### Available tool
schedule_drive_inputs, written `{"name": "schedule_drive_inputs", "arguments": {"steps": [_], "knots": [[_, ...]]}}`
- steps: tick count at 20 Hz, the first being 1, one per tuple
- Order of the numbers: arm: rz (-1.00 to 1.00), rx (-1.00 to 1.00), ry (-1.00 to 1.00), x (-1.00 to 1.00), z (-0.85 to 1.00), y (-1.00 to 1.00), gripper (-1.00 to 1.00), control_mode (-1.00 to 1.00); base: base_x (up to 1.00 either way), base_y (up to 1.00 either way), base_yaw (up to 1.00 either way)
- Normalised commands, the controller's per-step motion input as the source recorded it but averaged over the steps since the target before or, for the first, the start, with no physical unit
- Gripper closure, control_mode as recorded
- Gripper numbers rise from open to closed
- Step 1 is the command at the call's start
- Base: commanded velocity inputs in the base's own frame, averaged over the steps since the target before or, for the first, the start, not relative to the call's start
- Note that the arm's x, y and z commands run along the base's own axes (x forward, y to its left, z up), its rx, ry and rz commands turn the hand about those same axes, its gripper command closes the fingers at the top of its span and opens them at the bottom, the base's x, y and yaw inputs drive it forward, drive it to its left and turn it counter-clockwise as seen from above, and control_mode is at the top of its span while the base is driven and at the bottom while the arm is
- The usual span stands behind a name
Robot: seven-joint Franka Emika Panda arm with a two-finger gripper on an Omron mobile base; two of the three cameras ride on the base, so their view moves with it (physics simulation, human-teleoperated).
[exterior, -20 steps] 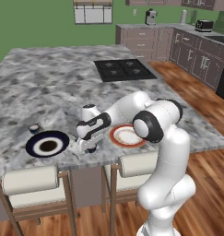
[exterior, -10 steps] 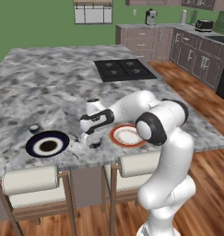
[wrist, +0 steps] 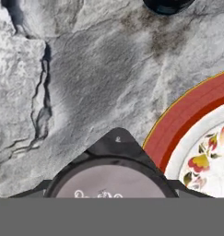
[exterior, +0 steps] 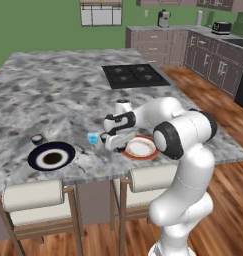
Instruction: Place two yogurt containers on each plate.
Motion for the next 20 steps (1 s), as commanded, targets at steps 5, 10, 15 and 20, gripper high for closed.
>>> {"name": "schedule_drive_inputs", "arguments": {"steps": [5,10,15,20], "knots": [[-0.20,0.00,0.02,0.36,0.00,-0.61,1.00,-1.00,0.00,0.00,0.00],[-0.09,0.00,0.10,0.18,0.07,-0.40,1.00,-1.00,0.00,0.00,0.00],[-0.06,0.00,0.02,0.43,-0.13,-0.13,1.00,-1.00,0.00,0.00,0.00],[0.00,0.00,-0.05,0.18,-0.12,-0.35,1.00,-1.00,0.00,0.00,0.00]]}}
